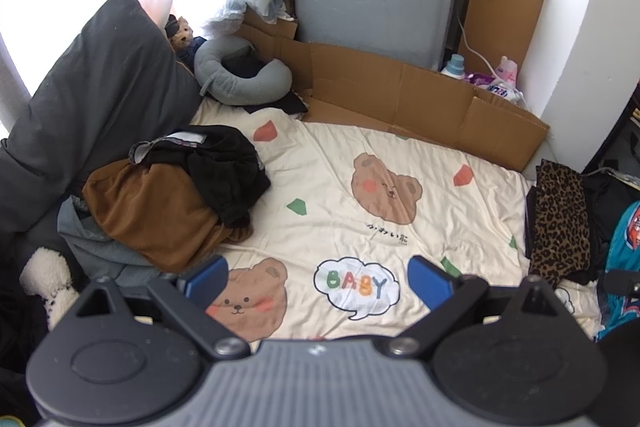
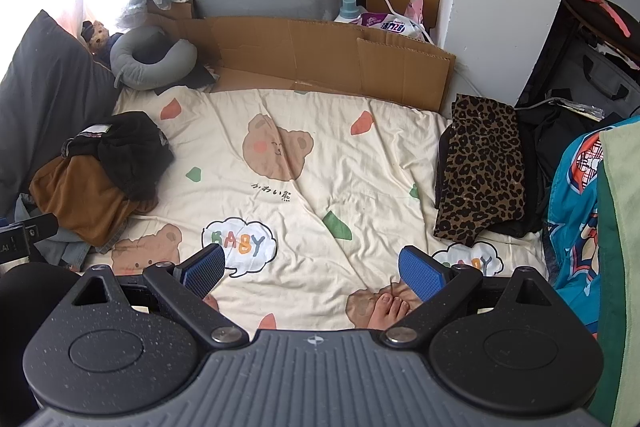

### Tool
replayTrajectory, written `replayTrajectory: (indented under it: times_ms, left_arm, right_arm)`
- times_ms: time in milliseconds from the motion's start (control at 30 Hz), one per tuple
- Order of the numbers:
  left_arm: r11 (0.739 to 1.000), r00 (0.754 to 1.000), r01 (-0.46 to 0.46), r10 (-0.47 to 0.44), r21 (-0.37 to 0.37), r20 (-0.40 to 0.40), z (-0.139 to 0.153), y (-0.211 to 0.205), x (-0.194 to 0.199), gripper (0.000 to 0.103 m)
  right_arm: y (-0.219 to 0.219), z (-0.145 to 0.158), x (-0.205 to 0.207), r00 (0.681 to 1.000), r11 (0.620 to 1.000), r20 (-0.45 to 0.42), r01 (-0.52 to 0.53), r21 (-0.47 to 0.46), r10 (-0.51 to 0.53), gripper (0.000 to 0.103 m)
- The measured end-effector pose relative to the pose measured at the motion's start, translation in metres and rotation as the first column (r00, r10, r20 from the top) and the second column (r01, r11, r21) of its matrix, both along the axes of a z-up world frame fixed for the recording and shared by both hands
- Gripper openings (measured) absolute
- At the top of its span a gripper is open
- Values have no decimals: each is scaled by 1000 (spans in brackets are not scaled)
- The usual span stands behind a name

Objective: Fold clothes

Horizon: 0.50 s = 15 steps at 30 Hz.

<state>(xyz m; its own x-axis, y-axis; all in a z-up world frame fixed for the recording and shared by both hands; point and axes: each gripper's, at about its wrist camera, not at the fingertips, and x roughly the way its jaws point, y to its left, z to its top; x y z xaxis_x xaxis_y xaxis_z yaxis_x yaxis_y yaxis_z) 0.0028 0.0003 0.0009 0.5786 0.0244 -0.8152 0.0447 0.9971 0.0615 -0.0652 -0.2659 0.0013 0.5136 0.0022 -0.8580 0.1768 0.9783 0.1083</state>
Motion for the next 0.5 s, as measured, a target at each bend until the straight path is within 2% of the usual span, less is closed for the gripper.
replayTrajectory:
  times_ms: [433, 500]
  left_arm:
    - [1000, 1000, 10, -10, -12, -7, 9, 2, 8, 97]
    - [1000, 1000, 19, -19, -11, 3, 2, 2, 1, 96]
  right_arm:
    - [0, 1, 0, 1000, 1000, -2, -1, -8, 1, 97]
    - [0, 1, 0, 1000, 1000, -2, -2, -8, 2, 97]
